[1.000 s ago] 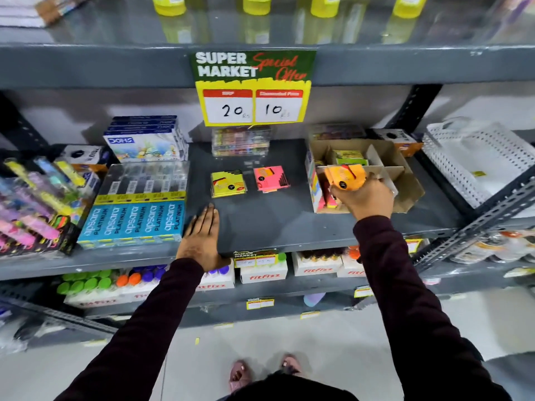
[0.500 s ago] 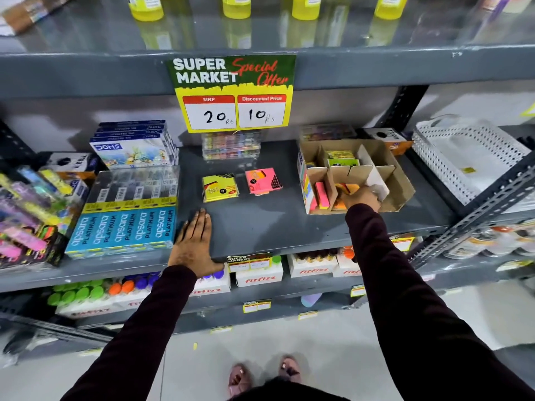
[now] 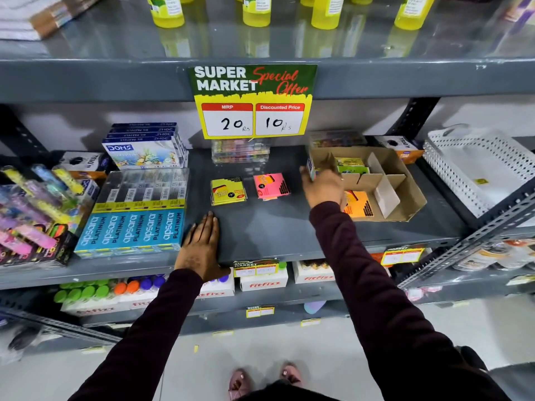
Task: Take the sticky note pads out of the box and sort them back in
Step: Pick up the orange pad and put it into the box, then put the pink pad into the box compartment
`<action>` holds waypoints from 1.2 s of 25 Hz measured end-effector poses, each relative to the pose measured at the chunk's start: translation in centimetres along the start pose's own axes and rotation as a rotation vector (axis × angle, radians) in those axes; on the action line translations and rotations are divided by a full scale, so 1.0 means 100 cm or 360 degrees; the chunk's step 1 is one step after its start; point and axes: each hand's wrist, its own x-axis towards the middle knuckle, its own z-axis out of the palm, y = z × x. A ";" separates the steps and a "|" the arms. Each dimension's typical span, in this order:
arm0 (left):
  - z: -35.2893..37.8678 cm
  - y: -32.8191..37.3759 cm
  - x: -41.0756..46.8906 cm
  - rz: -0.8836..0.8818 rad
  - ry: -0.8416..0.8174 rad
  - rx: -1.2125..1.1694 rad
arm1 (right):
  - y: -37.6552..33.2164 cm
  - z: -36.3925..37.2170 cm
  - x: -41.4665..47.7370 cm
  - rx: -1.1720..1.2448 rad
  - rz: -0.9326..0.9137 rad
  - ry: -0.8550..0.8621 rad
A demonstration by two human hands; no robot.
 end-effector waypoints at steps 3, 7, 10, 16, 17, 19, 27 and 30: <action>0.001 -0.001 0.001 0.0008 -0.0023 0.0013 | -0.023 0.033 -0.005 -0.0058 -0.0102 -0.0353; -0.002 -0.001 0.002 0.0021 -0.0067 -0.0009 | -0.030 0.072 0.004 -0.0411 -0.0086 -0.0753; -0.004 -0.001 0.001 0.0009 -0.0058 0.0003 | -0.036 0.091 0.007 -0.0487 -0.0075 -0.0781; -0.002 0.001 0.001 0.0008 -0.0026 -0.0004 | -0.039 0.098 0.013 -0.0489 -0.0048 -0.0770; -0.001 0.000 0.000 0.0005 -0.0023 0.0000 | -0.039 0.098 0.014 -0.0491 -0.0048 -0.0772; -0.001 0.000 0.000 0.0000 -0.0020 0.0007 | -0.037 0.096 0.014 -0.0501 -0.0055 -0.0768; -0.002 0.002 -0.001 0.0002 -0.0006 0.0003 | -0.022 0.029 -0.012 -0.0385 -0.0385 -0.0308; 0.000 0.000 0.000 -0.0009 -0.0009 0.0022 | 0.015 -0.021 -0.009 -0.0151 -0.0149 -0.0005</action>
